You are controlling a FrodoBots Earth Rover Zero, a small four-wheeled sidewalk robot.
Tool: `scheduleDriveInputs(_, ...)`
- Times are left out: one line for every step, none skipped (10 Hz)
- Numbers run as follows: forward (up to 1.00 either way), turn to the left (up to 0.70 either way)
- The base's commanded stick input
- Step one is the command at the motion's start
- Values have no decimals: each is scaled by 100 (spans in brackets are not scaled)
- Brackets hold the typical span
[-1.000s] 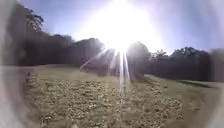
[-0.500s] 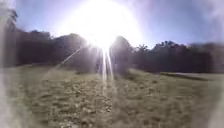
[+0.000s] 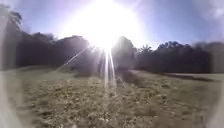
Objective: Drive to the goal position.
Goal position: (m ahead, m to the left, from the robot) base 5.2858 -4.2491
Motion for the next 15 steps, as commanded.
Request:
scheduleDriveInputs(100, -40)
scheduleDriveInputs(100, -40)
scheduleDriveInputs(100, -40)
scheduleDriveInputs(100, 0)
scheduleDriveInputs(100, 0)
scheduleDriveInputs(100, 0)
scheduleDriveInputs(100, -1)
scheduleDriveInputs(100, 0)
scheduleDriveInputs(100, 0)
scheduleDriveInputs(100, 0)
scheduleDriveInputs(100, -34)
scheduleDriveInputs(100, -37)
scheduleDriveInputs(100, -40)
scheduleDriveInputs(100, -40)
scheduleDriveInputs(100, -40)
